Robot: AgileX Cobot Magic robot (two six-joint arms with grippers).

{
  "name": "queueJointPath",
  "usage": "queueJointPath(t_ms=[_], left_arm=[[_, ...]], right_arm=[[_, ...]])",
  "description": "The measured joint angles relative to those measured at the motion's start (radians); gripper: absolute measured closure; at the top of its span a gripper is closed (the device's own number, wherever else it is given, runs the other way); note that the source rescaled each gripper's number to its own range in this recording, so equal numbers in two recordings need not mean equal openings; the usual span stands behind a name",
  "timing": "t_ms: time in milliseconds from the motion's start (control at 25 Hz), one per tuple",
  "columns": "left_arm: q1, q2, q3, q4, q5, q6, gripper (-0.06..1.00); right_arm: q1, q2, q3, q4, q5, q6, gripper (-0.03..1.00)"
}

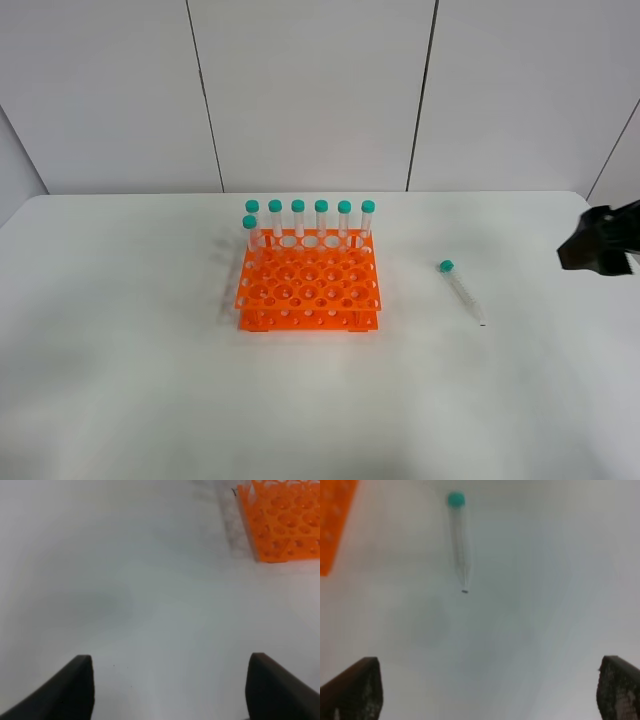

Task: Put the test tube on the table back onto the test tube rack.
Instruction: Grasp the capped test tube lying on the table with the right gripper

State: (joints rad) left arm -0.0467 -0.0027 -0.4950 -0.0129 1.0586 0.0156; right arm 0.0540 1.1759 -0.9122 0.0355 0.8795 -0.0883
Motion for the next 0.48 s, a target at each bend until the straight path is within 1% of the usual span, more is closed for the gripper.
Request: queueJointPath(t_ms=[200, 360, 480], left_arm=[[0.000, 0.000, 0.000, 0.000, 0.000, 0.000, -0.03], [0.000, 0.000, 0.000, 0.000, 0.000, 0.000, -0.03], [0.000, 0.000, 0.000, 0.000, 0.000, 0.000, -0.03]], right_arm=[[0.000, 0.330, -0.173, 0.000, 0.011, -0.036, 0.03], [0.012, 0.506, -0.281, 0.009, -0.002, -0.052, 0.04], [0.047, 0.585, -0.309, 0.025, -0.035, -0.076, 0.05]])
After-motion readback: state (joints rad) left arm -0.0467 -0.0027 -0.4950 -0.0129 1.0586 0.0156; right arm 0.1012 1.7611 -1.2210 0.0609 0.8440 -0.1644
